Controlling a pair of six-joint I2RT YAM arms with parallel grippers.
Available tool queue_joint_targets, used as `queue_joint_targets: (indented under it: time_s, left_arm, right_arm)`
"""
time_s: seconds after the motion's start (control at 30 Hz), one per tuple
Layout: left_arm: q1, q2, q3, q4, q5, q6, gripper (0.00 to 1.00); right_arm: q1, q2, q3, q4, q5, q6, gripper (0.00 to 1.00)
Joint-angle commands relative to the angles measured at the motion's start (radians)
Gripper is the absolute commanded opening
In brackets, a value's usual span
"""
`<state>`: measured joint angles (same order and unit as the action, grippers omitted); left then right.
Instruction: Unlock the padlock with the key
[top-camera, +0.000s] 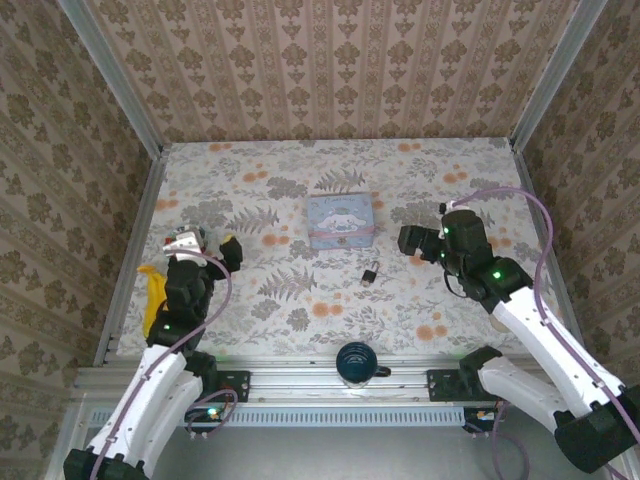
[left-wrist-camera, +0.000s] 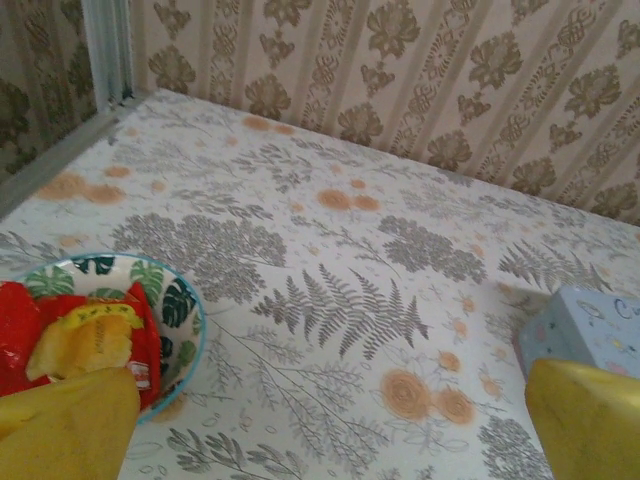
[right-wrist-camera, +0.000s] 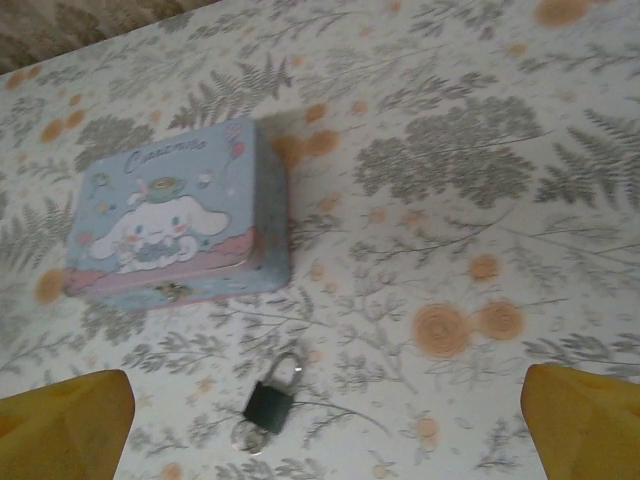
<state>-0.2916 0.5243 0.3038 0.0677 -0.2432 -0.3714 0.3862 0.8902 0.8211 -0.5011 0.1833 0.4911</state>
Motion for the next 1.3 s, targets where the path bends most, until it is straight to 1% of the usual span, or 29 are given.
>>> queue_joint_targets:
  time_s: [0.0, 0.1, 0.23, 0.37, 0.43, 0.5, 0.67, 0.8, 0.9, 1.0, 1.1, 1.2, 1.27]
  left_arm:
    - [0.011, -0.005, -0.046, 0.103, -0.073, 0.095, 1.00]
    - [0.017, 0.020, -0.084, 0.186, -0.104, 0.152, 1.00]
    - [0.045, 0.075, -0.108, 0.273, -0.113, 0.217, 1.00]
    - [0.114, 0.166, -0.087, 0.303, -0.063, 0.239, 1.00]
    - [0.155, 0.203, -0.077, 0.323, 0.000, 0.244, 1.00]
    - [0.189, 0.246, -0.067, 0.352, 0.047, 0.257, 1.00]
    - [0.269, 0.361, -0.045, 0.419, 0.131, 0.322, 1.00]
    - [0.311, 0.449, -0.056, 0.518, 0.221, 0.345, 1.00]
    - [0.313, 0.529, -0.063, 0.617, 0.316, 0.383, 1.00]
    - [0.312, 0.601, -0.055, 0.668, 0.398, 0.418, 1.00]
    - [0.309, 0.661, -0.059, 0.745, 0.435, 0.425, 1.00]
    - [0.304, 0.728, -0.069, 0.847, 0.436, 0.433, 1.00]
    - [0.295, 0.771, -0.070, 0.887, 0.434, 0.454, 1.00]
  right_arm:
    - [-0.006, -0.046, -0.053, 0.029, 0.160, -0.072, 1.00]
    - [-0.016, -0.088, -0.101, 0.088, 0.190, -0.125, 1.00]
    - [-0.027, -0.115, -0.169, 0.162, 0.288, -0.130, 1.00]
    - [-0.030, -0.154, -0.289, 0.339, 0.383, -0.141, 1.00]
    - [-0.032, -0.172, -0.347, 0.416, 0.440, -0.126, 1.00]
    - [-0.032, -0.191, -0.399, 0.498, 0.468, -0.147, 1.00]
    - [-0.038, -0.206, -0.491, 0.697, 0.459, -0.293, 1.00]
    - [-0.054, -0.188, -0.511, 0.750, 0.452, -0.340, 1.00]
    - [-0.073, -0.156, -0.523, 0.785, 0.423, -0.361, 1.00]
    - [-0.084, -0.122, -0.538, 0.831, 0.403, -0.377, 1.00]
    - [-0.095, -0.090, -0.549, 0.880, 0.387, -0.385, 1.00]
    - [-0.111, -0.061, -0.558, 0.922, 0.368, -0.391, 1.00]
    - [-0.120, -0.047, -0.559, 0.937, 0.355, -0.392, 1.00]
